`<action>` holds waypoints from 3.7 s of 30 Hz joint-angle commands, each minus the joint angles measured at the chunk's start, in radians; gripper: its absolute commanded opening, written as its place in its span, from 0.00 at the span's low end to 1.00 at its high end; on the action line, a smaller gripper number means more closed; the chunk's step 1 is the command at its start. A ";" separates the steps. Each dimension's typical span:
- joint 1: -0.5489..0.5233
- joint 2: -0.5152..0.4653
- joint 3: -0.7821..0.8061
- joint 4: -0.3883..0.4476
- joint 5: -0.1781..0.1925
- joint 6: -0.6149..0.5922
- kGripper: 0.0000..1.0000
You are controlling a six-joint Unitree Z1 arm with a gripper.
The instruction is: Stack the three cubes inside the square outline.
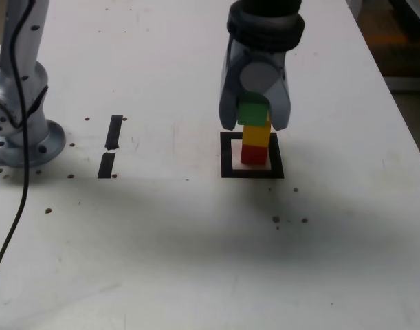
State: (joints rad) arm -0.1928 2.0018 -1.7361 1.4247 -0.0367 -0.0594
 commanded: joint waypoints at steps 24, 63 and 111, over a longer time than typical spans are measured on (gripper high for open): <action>0.030 0.035 -0.029 -0.026 0.034 0.027 0.19; 0.027 -0.003 0.012 -0.026 0.037 0.029 0.99; 0.078 -0.420 0.690 -0.303 0.037 -0.140 1.00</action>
State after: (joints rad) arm -0.1164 1.5841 -1.0711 1.1507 0.0041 -0.1980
